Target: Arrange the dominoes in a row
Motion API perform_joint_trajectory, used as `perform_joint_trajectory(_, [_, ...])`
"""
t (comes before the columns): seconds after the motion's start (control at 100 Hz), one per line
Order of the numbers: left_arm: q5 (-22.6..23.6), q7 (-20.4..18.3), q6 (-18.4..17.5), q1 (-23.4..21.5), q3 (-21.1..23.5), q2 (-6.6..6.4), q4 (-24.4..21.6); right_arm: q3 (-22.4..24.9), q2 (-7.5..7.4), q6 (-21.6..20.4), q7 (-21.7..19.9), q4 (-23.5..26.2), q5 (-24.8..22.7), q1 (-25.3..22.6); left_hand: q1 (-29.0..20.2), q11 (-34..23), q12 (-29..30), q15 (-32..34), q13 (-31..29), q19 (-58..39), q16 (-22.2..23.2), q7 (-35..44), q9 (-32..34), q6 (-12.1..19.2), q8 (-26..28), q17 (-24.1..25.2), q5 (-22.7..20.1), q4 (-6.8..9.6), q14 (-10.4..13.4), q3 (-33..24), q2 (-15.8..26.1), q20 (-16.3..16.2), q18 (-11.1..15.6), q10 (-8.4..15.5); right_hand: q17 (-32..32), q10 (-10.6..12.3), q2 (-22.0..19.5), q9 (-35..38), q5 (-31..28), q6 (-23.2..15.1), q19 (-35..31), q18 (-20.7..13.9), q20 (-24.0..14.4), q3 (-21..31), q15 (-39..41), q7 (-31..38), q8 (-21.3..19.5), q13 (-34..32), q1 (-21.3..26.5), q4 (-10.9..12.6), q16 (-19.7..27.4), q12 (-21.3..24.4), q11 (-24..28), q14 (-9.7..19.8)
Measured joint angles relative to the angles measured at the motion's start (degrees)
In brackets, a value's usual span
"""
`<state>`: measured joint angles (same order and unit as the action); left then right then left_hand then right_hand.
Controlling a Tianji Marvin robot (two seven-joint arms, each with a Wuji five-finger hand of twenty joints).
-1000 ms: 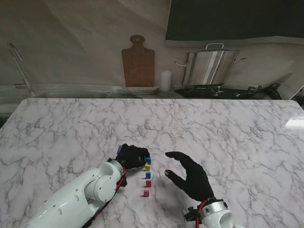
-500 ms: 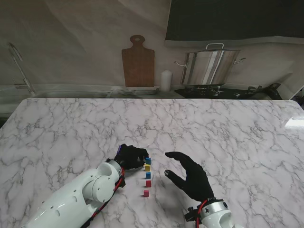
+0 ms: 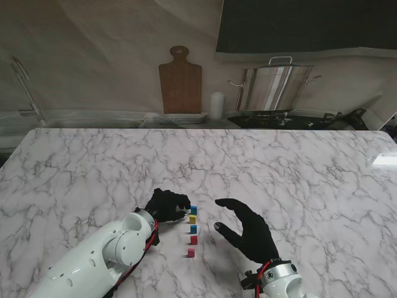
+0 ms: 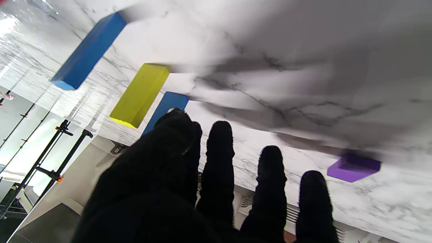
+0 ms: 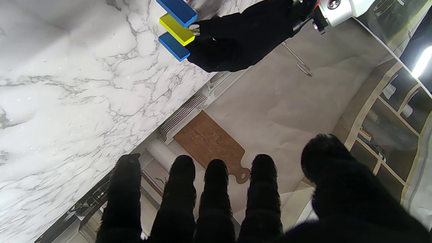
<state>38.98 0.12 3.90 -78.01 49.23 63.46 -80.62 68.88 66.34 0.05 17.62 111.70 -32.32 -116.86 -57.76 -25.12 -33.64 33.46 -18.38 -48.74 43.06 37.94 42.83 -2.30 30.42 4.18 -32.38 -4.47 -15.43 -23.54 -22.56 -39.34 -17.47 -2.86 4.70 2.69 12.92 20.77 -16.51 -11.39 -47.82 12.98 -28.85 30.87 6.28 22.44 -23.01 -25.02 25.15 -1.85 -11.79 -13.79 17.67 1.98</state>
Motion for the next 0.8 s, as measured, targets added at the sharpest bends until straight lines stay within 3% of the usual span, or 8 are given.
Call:
perform_joint_trajectory(0.18, [2.08, -0.79, -0.40, -1.37, 1.93, -0.44, -1.26, -0.04, -0.01, 0.00, -0.01, 0.00, -0.09, 0.00, 1.77, -1.38, 6.87, -1.39, 2.03, 2.23, -0.65, -4.17, -3.61, 0.00, -0.55, 0.02, 0.00, 0.01, 0.00, -1.89, 0.00, 0.00, 0.00, -0.52, 0.00, 0.00, 0.00, 0.00, 0.00, 0.00, 0.00, 0.00, 0.00, 0.00, 0.00, 0.00, 0.00, 0.00, 0.00, 0.00, 0.00, 0.00, 0.00, 0.00])
perform_joint_trajectory(0.53, [4.15, -2.82, -1.19, -3.87, 5.66, -1.37, -4.26, -0.12, -0.02, -0.04, 0.10, 0.00, -0.32, -0.02, 6.52, 4.11, 12.03, -9.09, 2.95, 7.85, -6.44, -11.66, -8.67, -1.31, -3.94, 0.02, 1.21, 0.08, -0.72, -3.91, 0.00, 0.00, 0.02, -2.19, 0.00, 0.00, 0.50, 0.00, 0.00, 0.00, 0.00, 0.00, 0.00, 0.17, 0.00, 0.00, 0.00, 0.00, 0.00, 0.00, 0.00, 0.00, 0.00, -0.01])
perform_joint_trajectory(0.8, [5.10, -3.33, -1.41, -5.18, 8.30, -1.55, -5.58, -0.11, -0.02, -0.11, 0.22, 0.00, -0.46, -0.04, 7.57, 5.86, 13.34, -11.77, 4.27, 11.31, -7.50, -17.09, -11.40, -2.89, -6.38, 0.19, 2.90, 0.12, -1.41, -3.09, 1.46, 0.00, 0.02, -3.01, 0.00, 0.00, 0.50, 0.00, 0.00, 0.00, 0.00, 0.00, 0.00, 0.17, 0.00, 0.00, 0.00, 0.00, 0.00, 0.00, 0.00, 0.00, 0.00, -0.02])
